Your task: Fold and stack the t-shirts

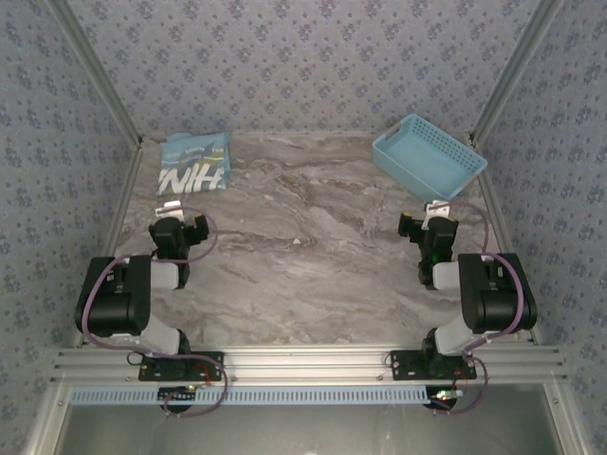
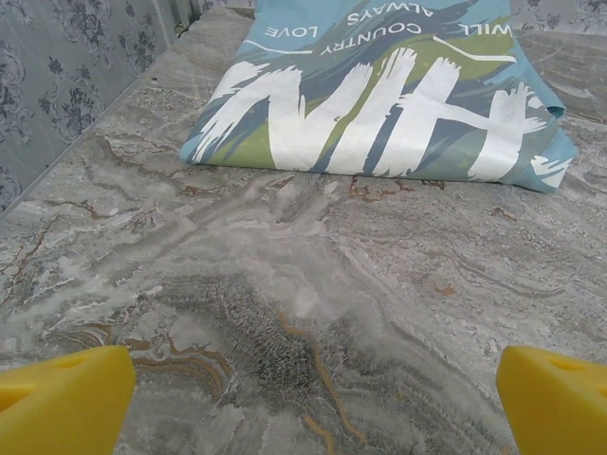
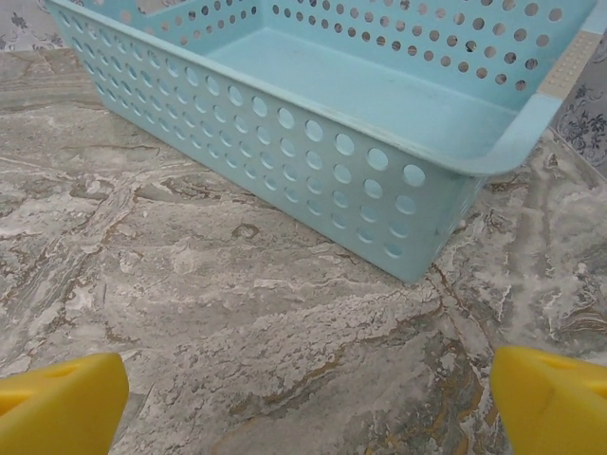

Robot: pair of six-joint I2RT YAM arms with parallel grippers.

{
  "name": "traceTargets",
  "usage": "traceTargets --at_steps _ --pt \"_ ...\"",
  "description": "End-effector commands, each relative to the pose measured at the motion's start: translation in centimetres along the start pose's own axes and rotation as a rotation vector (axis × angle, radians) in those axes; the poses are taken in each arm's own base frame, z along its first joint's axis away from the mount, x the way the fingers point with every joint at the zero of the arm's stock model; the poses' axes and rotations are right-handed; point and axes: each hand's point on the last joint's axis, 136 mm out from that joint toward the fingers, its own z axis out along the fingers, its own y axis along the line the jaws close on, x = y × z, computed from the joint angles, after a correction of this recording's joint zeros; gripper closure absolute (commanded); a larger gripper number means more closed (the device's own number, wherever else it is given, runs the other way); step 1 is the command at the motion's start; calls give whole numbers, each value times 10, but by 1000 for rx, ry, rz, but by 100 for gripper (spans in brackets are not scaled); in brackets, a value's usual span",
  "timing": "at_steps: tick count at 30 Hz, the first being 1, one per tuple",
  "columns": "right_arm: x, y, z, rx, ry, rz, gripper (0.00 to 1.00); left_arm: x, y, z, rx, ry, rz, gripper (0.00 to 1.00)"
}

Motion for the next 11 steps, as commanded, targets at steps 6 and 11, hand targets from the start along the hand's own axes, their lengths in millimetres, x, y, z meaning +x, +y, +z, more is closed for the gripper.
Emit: traceTargets --at_steps 6,11 --pt "-6 11 -1 -38 -31 -43 0 -11 -3 2 5 -35 13 2" --pt "-6 13 2 -69 -12 -38 0 -11 -3 2 2 -34 17 2"
